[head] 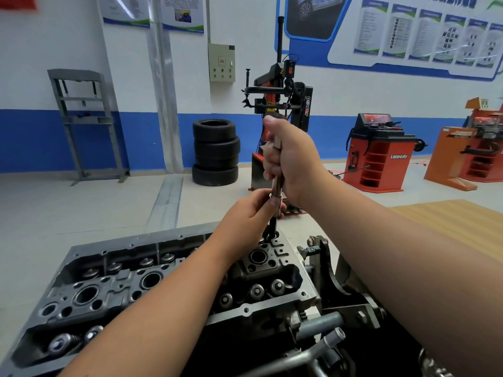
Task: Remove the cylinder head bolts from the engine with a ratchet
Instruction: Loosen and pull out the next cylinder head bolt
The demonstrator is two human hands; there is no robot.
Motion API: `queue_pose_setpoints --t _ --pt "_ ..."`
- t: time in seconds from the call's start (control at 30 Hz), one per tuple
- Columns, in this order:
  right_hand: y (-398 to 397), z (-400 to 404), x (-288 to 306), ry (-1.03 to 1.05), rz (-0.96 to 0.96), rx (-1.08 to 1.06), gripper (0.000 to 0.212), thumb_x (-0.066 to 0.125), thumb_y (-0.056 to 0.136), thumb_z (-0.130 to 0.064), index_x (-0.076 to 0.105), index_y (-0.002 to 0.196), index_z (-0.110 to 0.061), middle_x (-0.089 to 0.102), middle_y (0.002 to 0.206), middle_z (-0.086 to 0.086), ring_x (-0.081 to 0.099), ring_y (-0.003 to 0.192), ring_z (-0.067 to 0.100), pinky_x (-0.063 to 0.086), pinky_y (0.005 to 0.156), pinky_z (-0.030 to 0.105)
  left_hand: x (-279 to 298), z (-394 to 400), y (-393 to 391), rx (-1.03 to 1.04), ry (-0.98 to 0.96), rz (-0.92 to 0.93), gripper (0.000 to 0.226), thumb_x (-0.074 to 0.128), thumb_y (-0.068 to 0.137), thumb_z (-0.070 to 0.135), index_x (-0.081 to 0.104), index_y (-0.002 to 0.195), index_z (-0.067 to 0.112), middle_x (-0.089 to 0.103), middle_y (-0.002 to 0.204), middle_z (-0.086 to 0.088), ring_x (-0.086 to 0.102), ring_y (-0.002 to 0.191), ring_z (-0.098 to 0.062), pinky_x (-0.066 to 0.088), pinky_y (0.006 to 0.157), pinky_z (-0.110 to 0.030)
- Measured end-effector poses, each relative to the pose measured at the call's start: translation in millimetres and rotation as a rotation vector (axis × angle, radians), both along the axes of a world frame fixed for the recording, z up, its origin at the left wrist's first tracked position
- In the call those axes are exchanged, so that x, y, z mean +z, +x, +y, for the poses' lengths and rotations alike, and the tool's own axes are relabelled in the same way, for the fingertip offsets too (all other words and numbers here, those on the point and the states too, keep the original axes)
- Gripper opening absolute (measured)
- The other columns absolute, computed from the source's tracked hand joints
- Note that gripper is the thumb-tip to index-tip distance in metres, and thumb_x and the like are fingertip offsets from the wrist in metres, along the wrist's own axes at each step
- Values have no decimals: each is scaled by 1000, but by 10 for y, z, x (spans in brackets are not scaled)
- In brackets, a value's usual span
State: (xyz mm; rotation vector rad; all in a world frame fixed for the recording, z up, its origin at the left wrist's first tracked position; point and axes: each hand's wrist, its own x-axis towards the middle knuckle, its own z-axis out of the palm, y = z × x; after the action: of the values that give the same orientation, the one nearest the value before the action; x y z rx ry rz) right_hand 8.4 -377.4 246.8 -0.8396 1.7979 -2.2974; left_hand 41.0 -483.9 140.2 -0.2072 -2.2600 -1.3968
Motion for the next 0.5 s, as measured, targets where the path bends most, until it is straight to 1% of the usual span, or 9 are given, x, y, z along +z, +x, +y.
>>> queue_pose_setpoints --t 0.07,0.13,0.2,0.23,0.3,0.37,0.4,0.43,0.5 --pt "37 -31 -3 11 53 -188 29 56 99 -40 54 85 -15 48 55 -3 42 49 14 41 55 34 5 15 -31 60 15 24 13 58 102 46 66 102 36 74 91 15 69 85 -4 52 76 -29" --pt "58 -76 -8 20 55 -318 33 52 100 -44 59 85 -16 57 61 -5 52 60 13 47 64 34 13 62 -54 99 84 39 18 70 92 48 64 93 31 73 83 13 63 68 0 46 61 -17" --pt "70 -120 3 4 -12 -288 40 46 102 -44 61 78 -17 55 57 -7 50 61 14 44 66 37 26 94 -55 97 140 38 34 71 76 56 62 91 27 73 80 9 60 59 1 44 52 -14" --pt "68 -136 2 -11 -32 -245 44 43 103 -44 61 74 -16 51 52 -7 47 58 14 41 64 37 28 91 -49 85 150 24 40 67 71 62 63 93 30 73 82 8 60 60 0 45 52 -14" --pt "56 -139 -15 -49 -35 -159 50 42 103 -47 56 65 -16 44 47 -7 38 48 13 34 55 33 14 64 -35 21 129 -6 37 60 76 68 66 101 41 74 88 15 64 70 4 49 64 -15" --pt "28 -105 -35 -77 -8 -74 49 48 99 -52 50 64 -17 38 45 -7 30 42 12 27 47 28 0 42 -24 -67 124 -25 23 52 92 61 68 105 52 72 93 21 69 88 3 55 84 -29" --pt "7 -89 -42 -70 22 -54 45 52 97 -53 48 68 -18 37 45 -8 28 41 11 26 46 28 -2 36 -18 -87 130 -38 21 48 96 56 68 104 56 71 93 21 71 95 -1 56 92 -38" --pt "-11 -75 -49 -58 56 -53 40 55 97 -50 47 74 -18 37 46 -9 29 41 11 27 46 28 3 35 -11 -89 136 -47 24 45 98 52 68 105 55 71 93 19 72 99 -6 56 97 -44" --pt "-28 -74 -59 -60 90 -101 31 59 98 -42 48 85 -16 40 48 -8 32 43 11 30 47 30 11 26 -12 -50 100 -36 27 44 101 49 69 109 42 71 93 13 71 99 -14 56 96 -49"
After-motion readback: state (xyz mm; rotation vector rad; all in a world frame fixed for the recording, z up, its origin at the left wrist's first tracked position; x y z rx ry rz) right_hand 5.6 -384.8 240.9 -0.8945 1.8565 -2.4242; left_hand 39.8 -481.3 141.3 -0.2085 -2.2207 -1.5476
